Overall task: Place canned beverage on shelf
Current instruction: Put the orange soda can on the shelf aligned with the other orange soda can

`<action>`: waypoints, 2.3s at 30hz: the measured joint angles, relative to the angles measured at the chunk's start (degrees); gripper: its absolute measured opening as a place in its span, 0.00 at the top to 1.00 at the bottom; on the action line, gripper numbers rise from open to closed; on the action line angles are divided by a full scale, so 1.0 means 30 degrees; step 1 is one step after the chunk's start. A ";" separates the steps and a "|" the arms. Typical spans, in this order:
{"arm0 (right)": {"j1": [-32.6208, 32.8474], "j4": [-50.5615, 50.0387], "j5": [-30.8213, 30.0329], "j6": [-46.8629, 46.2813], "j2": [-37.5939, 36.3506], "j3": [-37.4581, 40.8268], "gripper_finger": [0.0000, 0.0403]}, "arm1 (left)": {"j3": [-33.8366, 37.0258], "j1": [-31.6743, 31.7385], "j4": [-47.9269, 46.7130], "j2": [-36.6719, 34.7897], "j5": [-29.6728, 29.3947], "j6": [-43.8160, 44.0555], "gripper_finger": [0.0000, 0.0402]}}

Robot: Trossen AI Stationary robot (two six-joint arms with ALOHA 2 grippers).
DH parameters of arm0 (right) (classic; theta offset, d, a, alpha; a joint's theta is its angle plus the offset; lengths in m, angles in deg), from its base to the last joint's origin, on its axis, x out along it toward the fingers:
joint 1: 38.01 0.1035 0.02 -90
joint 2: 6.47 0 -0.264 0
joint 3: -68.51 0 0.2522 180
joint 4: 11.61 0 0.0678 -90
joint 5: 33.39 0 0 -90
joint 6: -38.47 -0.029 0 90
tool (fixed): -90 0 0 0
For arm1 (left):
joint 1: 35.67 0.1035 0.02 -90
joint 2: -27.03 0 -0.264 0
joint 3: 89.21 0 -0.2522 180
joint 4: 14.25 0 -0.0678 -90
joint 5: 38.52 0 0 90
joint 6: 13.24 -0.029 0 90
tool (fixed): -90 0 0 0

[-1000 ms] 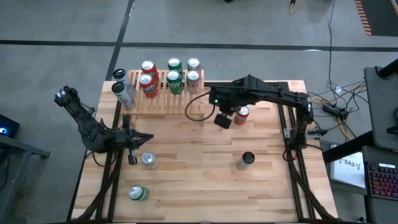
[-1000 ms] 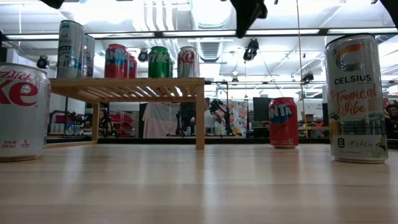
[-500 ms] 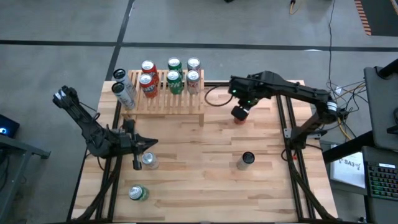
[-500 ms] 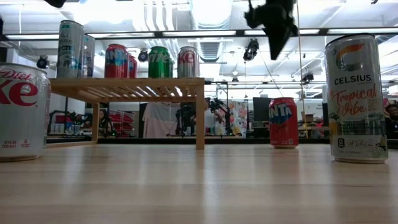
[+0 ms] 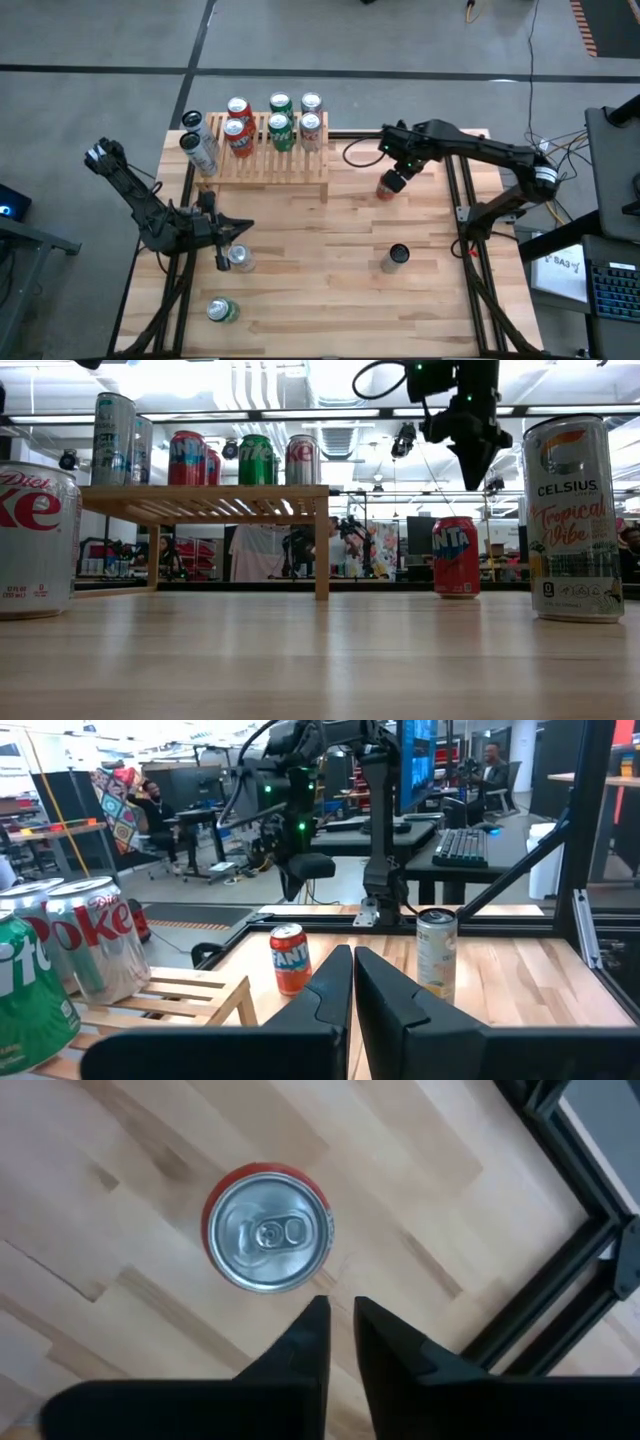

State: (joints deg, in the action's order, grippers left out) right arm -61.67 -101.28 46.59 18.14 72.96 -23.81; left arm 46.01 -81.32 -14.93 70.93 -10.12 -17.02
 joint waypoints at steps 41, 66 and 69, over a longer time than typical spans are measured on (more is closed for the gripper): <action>0.0000 0.5266 0.0495 -0.1750 0.0730 0.3117 0.09 | -0.0007 0.0029 -0.0102 0.0122 -0.0001 -0.0506 1.00; 0.0297 1.0129 0.0817 -0.1350 0.0318 0.6105 0.30 | -0.0022 0.0036 0.0694 0.0437 0.0004 -0.0418 1.00; 0.0764 0.9591 0.0497 -0.0969 -0.0258 0.4774 0.30 | -0.0023 0.0060 0.1181 0.0873 0.0000 -0.0416 1.00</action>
State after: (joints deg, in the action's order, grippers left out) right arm -59.37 -72.51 48.08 15.23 72.19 -9.49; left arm 45.94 -81.14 -11.39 73.55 -10.12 -18.27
